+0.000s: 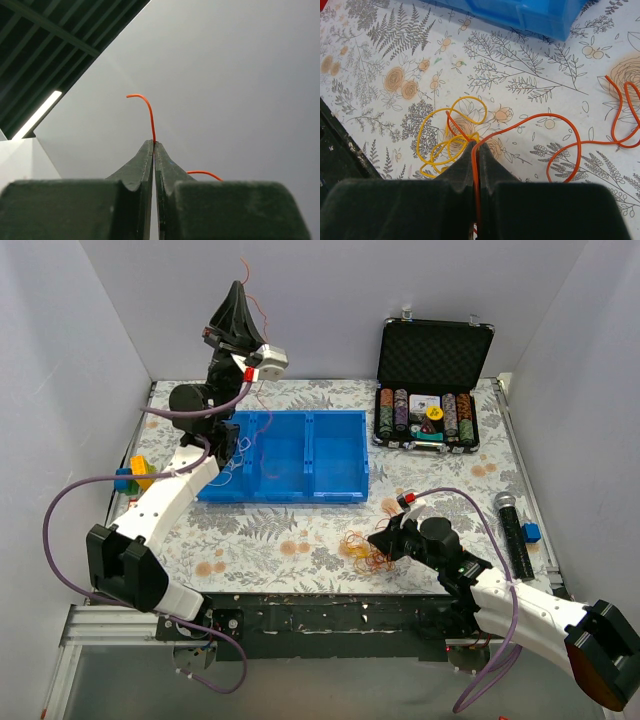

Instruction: Untangle the cables

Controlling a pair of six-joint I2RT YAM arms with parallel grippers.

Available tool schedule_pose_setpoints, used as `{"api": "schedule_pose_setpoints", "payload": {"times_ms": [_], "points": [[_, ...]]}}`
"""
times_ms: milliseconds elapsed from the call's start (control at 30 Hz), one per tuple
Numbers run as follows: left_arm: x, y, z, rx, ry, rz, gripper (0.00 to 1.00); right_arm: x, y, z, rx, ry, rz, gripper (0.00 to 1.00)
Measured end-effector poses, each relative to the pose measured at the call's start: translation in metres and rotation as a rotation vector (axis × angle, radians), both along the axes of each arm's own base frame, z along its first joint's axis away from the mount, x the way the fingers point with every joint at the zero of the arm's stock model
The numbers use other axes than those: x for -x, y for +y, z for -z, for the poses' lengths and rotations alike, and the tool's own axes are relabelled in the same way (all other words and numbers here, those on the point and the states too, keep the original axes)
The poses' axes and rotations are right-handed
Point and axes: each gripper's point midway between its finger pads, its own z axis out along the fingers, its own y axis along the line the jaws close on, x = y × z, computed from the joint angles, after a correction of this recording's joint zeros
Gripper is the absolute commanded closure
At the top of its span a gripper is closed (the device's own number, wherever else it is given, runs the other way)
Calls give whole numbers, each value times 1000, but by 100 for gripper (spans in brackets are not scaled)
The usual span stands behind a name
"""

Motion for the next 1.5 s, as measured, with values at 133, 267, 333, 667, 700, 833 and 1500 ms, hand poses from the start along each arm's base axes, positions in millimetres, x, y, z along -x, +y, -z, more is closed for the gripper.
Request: {"api": "schedule_pose_setpoints", "payload": {"times_ms": [133,267,333,667,700,833,1500], "points": [[4,1,-4,10,-8,11,100,0,0,0,0,0,0,99],[5,1,-6,12,-11,17,100,0,0,0,0,0,0,99],[4,0,-1,5,0,18,100,0,0,0,0,1,0,99],[-4,-6,128,-135,273,17,100,0,0,-2,-6,-6,1,99],[-7,-7,147,-153,313,16,100,0,0,-3,-9,-9,1,99],[-17,-8,215,-214,478,7,100,-1,0,-7,-21,-23,3,99],[-10,-16,358,-346,957,32,100,0,-1,1,0,0,5,99]]}}
